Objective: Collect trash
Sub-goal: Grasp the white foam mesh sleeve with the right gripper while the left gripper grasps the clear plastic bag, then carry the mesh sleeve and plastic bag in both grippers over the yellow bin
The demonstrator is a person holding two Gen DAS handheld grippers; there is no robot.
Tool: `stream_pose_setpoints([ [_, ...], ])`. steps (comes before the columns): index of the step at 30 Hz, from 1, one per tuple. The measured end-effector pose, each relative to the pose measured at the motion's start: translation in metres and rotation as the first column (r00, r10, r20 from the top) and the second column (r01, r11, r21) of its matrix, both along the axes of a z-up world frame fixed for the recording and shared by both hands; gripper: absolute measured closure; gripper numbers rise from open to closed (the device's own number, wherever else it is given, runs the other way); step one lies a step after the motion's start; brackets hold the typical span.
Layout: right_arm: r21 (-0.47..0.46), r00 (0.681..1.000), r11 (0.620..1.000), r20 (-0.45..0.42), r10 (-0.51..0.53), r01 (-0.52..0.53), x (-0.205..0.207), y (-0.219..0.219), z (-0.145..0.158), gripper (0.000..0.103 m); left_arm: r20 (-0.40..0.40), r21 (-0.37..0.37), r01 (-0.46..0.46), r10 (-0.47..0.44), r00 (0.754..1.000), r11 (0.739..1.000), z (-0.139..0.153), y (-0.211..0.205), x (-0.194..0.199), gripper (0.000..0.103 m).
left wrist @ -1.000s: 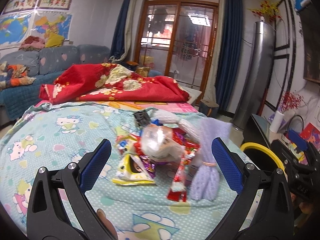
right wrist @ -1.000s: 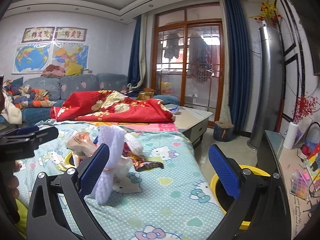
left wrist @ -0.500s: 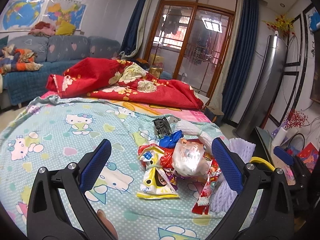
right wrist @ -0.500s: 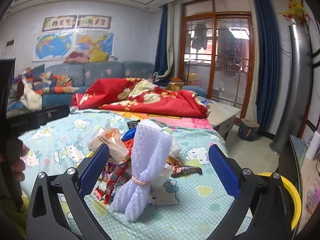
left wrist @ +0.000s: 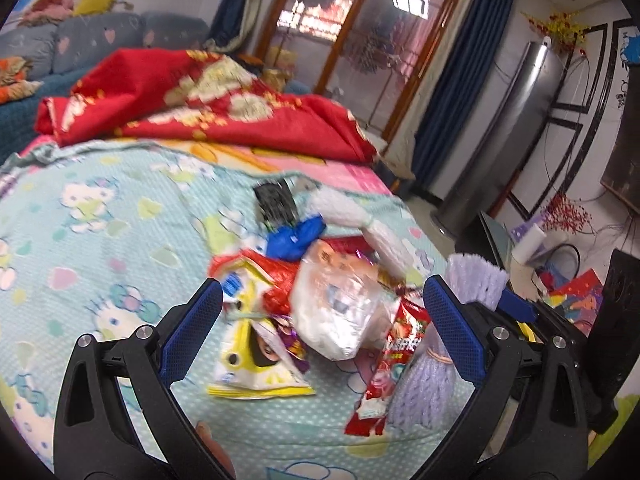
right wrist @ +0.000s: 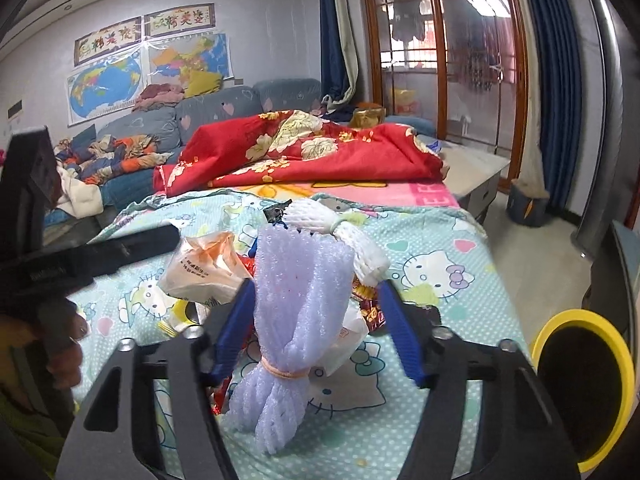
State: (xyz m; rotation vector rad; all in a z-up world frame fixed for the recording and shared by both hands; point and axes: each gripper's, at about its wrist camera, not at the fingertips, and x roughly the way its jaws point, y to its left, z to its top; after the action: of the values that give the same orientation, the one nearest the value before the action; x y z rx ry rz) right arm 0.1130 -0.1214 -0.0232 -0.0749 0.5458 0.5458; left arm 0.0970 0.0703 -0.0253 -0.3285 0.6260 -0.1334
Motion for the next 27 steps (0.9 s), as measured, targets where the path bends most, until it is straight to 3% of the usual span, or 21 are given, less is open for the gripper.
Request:
stream_pose_setpoints([
  [7, 0.037, 0.999, 0.999, -0.025, 0.026, -0.025, 0.004, -0.009, 0.0, 0.085, -0.095, -0.001, 0.009, -0.009, 0.995, 1.0, -0.013, -0.007, 0.015, 0.044],
  [8, 0.044, 0.999, 0.999, -0.026, 0.024, -0.023, 0.004, -0.011, 0.001, 0.085, -0.104, 0.001, 0.015, -0.015, 0.994, 1.0, -0.013, -0.008, 0.017, 0.055],
  [10, 0.064, 0.999, 0.998, -0.03, 0.018, -0.016, 0.006, -0.015, 0.002, 0.086, -0.108, 0.022, 0.011, -0.008, 0.994, 1.0, -0.012, -0.012, 0.017, 0.064],
  [20, 0.159, 1.0, 0.987, 0.01, -0.027, 0.025, 0.001, -0.046, 0.024, 0.087, 0.025, 0.099, 0.047, -0.05, 0.998, 0.994, 0.027, -0.041, 0.021, 0.072],
  [27, 0.192, 0.991, 0.976, 0.062, -0.116, 0.102, 0.004, -0.078, 0.037, 0.087, 0.065, 0.115, 0.058, -0.066, 0.996, 0.992, 0.041, -0.059, 0.037, 0.073],
])
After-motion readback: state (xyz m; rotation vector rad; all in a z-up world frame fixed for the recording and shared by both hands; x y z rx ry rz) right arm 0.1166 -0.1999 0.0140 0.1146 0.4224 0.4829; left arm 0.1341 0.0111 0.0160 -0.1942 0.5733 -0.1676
